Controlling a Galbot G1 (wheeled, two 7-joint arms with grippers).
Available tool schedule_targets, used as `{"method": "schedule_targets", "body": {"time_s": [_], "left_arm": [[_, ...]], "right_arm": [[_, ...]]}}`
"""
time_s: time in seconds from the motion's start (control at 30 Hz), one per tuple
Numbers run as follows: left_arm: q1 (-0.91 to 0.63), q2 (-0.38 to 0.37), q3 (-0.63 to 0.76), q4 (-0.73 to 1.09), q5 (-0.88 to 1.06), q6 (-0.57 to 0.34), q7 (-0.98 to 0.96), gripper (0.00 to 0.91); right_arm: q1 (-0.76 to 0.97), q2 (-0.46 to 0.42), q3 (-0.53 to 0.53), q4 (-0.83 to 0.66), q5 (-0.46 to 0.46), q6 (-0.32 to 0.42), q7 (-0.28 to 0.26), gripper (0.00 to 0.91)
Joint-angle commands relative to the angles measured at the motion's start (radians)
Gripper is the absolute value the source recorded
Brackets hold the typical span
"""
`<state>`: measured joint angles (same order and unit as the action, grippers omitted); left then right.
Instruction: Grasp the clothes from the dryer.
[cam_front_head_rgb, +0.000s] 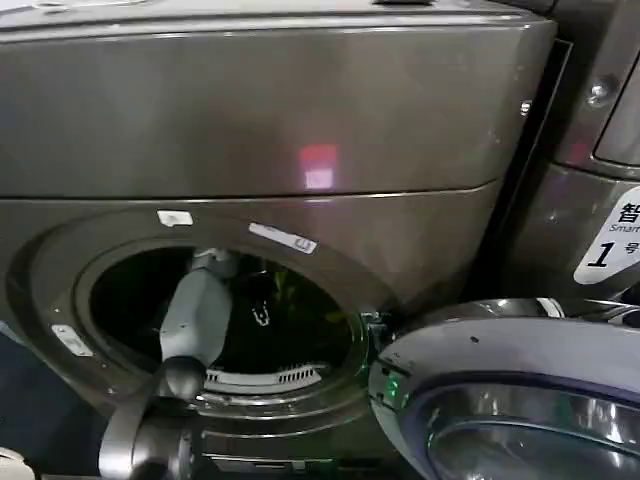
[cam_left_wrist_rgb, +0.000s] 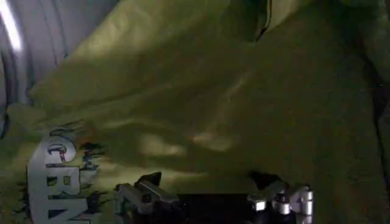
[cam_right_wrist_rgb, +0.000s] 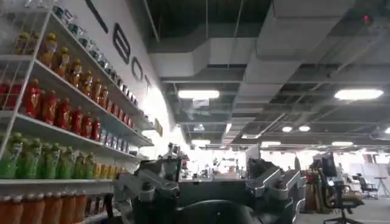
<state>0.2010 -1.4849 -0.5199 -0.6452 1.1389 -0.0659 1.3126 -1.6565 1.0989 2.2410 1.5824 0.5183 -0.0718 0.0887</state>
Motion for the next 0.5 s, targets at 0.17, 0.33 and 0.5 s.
{"method": "schedule_targets", "body": {"time_s": [0.17, 0.33, 0.5], "left_arm": [[0.014, 0.003, -0.001, 0.024, -0.024, -0.002, 0.005, 0.000], [0.018, 0.006, -0.001, 0.027, -0.033, -0.001, 0.003, 0.000], [0.020, 0.008, 0.000, 0.023, -0.037, -0.001, -0.005, 0.000]], "right_arm": [[0.001, -0.001, -0.003, -0.002, 0.000, 0.001, 0.000, 0.907], [0.000, -0.003, -0.002, -0.007, 0.000, 0.001, 0.000, 0.907], [0.000, -0.003, -0.003, -0.008, 0.001, 0.001, 0.000, 0.907]]}}
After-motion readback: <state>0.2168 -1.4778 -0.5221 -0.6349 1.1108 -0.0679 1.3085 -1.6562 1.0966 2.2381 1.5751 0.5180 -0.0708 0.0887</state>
